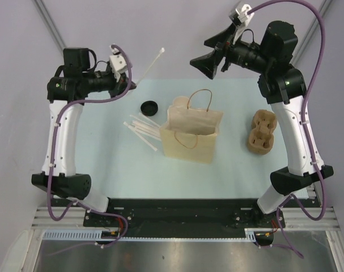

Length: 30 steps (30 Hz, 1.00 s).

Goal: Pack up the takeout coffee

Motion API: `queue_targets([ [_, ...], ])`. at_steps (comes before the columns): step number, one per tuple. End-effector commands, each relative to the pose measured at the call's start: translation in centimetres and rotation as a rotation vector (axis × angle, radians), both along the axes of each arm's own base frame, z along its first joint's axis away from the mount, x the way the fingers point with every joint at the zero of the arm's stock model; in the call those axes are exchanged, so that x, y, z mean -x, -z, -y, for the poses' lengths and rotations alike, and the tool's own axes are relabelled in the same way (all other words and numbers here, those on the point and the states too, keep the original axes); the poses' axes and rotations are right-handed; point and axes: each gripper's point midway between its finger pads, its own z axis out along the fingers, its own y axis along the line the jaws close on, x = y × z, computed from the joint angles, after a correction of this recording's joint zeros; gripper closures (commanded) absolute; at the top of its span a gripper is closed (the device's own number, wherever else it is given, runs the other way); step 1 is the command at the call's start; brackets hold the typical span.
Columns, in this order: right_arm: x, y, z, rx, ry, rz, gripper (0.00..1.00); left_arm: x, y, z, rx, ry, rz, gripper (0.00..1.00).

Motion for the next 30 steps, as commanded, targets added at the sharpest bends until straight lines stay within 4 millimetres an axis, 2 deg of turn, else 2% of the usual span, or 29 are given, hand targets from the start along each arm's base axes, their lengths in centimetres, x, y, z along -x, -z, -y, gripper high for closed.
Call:
queue_targets([
  [1,2.6,-4.2,-2.7,-0.122,-0.151,0.040,0.03,3.5,-6.6,5.7,0.254,0.115,0.030,1.00],
  [5,3.2,-5.1,-2.9,-0.151,-0.163,0.044,0.04,5.5,-8.6,8.8,0.341,0.208,-0.007,1.00],
  [7,3.5,-5.2,-2.6,-0.149,-0.152,0.043,0.04,6.6,-8.4,10.7,0.350,0.265,-0.034,1.00],
  [11,4.6,-5.1,-1.6,-0.134,-0.132,0.028,0.02,7.1,-6.6,13.4,0.348,0.321,-0.106,1.00],
  [13,4.7,-4.6,-1.2,-0.120,-0.111,0.019,0.00,7.2,-6.4,14.8,0.358,0.352,-0.109,1.00],
  [18,5.1,-4.1,1.2,-0.098,-0.019,-0.002,0.00,7.4,-3.6,16.9,0.331,0.386,-0.182,1.00],
  [21,5.2,-3.0,2.5,-0.072,0.027,-0.034,0.00,7.5,-1.4,17.5,0.299,0.400,-0.221,1.00],
  [24,4.5,-0.8,3.7,-0.048,0.078,-0.087,0.00,7.6,0.1,18.2,0.269,0.415,-0.235,1.00],
  [25,5.3,-1.1,4.3,-0.053,0.090,-0.073,0.00,7.6,1.0,18.1,0.256,0.410,-0.258,1.00],
  [26,4.9,-0.1,4.4,-0.045,0.106,-0.101,0.00,7.6,1.6,18.3,0.245,0.413,-0.263,1.00],
  [30,4.5,1.5,5.5,-0.014,0.146,-0.130,0.00,7.4,4.4,18.0,0.195,0.395,-0.292,1.00],
])
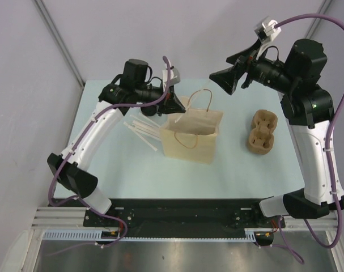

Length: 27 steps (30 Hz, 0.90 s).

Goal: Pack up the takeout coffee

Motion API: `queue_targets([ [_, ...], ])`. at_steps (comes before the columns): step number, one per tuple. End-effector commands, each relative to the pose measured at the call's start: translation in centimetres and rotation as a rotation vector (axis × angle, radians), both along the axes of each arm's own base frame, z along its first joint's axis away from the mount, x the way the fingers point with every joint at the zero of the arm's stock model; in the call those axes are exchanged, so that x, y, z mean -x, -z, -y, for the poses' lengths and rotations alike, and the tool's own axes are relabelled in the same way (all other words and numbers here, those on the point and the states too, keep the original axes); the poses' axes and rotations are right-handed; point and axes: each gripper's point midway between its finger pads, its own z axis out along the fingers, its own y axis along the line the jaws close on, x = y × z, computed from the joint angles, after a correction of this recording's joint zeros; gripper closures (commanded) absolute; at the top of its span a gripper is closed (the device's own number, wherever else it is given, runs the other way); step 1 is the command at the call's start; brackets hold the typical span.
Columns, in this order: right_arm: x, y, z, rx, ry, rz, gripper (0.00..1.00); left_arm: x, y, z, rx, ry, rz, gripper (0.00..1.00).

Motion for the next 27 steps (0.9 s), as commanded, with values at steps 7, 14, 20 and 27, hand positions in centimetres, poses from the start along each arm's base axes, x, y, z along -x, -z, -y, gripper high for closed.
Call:
queue_targets([
  [7,-1.5,4.2,2.7,0.060,0.107,-0.118,0.00,0.4,6.5,-0.9,-0.143,0.032,-0.017,1.00],
  [14,-2.0,5.2,3.0,0.069,0.125,-0.151,0.00,0.4,8.2,-1.6,-0.194,0.022,-0.020,0.94],
  [20,-2.6,5.6,3.0,0.072,0.128,-0.164,0.00,0.3,7.6,-2.0,-0.201,0.009,0.009,0.57],
  [27,-3.4,5.6,2.8,0.070,0.128,-0.161,0.00,0.3,5.0,-1.8,-0.168,0.002,0.047,0.48],
])
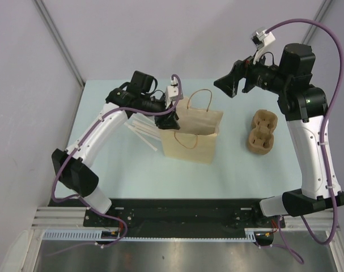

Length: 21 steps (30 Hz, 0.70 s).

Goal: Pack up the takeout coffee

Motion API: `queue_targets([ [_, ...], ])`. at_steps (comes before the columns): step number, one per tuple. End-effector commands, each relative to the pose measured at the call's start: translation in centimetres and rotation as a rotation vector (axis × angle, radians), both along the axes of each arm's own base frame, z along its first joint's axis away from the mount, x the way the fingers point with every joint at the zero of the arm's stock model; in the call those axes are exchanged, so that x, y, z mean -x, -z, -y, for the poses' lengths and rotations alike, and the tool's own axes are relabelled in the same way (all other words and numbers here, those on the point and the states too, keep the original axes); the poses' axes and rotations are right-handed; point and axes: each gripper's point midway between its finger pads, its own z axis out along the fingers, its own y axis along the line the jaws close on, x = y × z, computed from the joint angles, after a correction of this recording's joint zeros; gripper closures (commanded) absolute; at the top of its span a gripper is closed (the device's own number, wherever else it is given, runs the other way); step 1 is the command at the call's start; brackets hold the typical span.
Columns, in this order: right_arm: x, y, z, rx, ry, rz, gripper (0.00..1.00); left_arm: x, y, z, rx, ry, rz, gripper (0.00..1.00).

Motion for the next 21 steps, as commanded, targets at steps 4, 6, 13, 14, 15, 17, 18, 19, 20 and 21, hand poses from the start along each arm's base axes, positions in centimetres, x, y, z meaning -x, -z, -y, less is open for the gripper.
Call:
queue_targets([
  [4,-1.2,-0.6,0.1,-0.007,0.020,0.025,0.00,0.1,-8.6,0.4,0.127,-0.002,0.151,0.47],
  [6,-1.7,-0.6,0.2,-0.006,0.029,0.030,0.00,-0.2,-10.6,0.1,0.163,-0.029,0.155,0.45],
  [13,-4.3,0.0,1.9,-0.030,0.099,-0.005,0.00,-3.4,-18.0,-4.4,0.320,-0.243,0.139,0.23],
  [14,-4.8,0.3,2.4,-0.035,0.113,-0.021,0.00,-4.6,-18.1,-6.0,0.321,-0.306,0.129,0.02],
  [15,-5.6,1.0,3.5,-0.036,0.146,-0.047,0.00,-5.1,-18.4,-6.9,0.324,-0.352,0.114,0.01],
  [17,-6.2,2.5,4.4,-0.023,0.164,-0.087,0.00,-6.5,-17.4,-9.5,0.288,-0.460,0.077,0.00],
  [18,-6.7,3.7,5.6,-0.013,0.198,-0.125,0.00,-7.0,-16.7,-10.5,0.266,-0.507,0.059,0.00],
  [19,-6.7,4.5,6.2,-0.008,0.211,-0.149,0.00,-8.0,-15.7,-12.0,0.227,-0.590,0.052,0.00],
  [20,-7.0,6.8,6.9,0.009,0.227,-0.208,0.00,-8.4,-14.3,-13.6,0.187,-0.659,0.007,0.01],
  [21,-6.9,7.9,7.5,0.018,0.241,-0.232,0.00,-8.6,-12.9,-14.6,0.141,-0.704,-0.010,0.00],
])
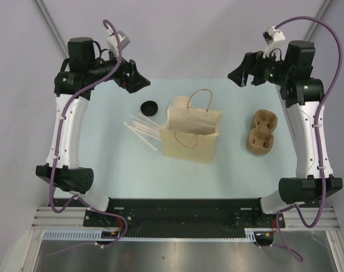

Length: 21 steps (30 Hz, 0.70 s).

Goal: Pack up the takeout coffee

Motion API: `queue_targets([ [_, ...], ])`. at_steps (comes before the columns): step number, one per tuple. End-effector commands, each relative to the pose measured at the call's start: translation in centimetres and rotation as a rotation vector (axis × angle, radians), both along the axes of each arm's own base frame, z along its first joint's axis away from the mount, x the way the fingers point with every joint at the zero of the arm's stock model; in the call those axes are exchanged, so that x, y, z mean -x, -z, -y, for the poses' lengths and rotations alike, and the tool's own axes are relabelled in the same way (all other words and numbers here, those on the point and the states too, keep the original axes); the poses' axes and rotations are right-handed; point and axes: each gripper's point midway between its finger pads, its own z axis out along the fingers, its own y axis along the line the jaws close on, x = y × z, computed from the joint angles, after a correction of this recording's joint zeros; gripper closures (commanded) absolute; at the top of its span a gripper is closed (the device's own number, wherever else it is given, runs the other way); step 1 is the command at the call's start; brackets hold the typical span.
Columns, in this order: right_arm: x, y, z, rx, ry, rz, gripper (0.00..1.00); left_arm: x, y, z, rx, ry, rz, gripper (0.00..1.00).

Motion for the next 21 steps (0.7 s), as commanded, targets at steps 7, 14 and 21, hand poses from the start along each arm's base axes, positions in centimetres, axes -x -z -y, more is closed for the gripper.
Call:
queue_targets([
  [7,2.7,13.1,6.7,0.132,0.157,-0.287,0.00,1.9,11.9,-9.3,-0.187,-0.377,-0.337,0.00],
  [14,6.0,15.6,7.4,0.184,0.171,-0.319,0.00,6.1,20.0,-11.7,-0.292,-0.460,-0.398,0.00],
  [21,7.0,15.7,7.5,0.185,0.187,-0.297,0.00,7.4,21.9,-12.3,-0.299,-0.506,-0.413,0.00],
])
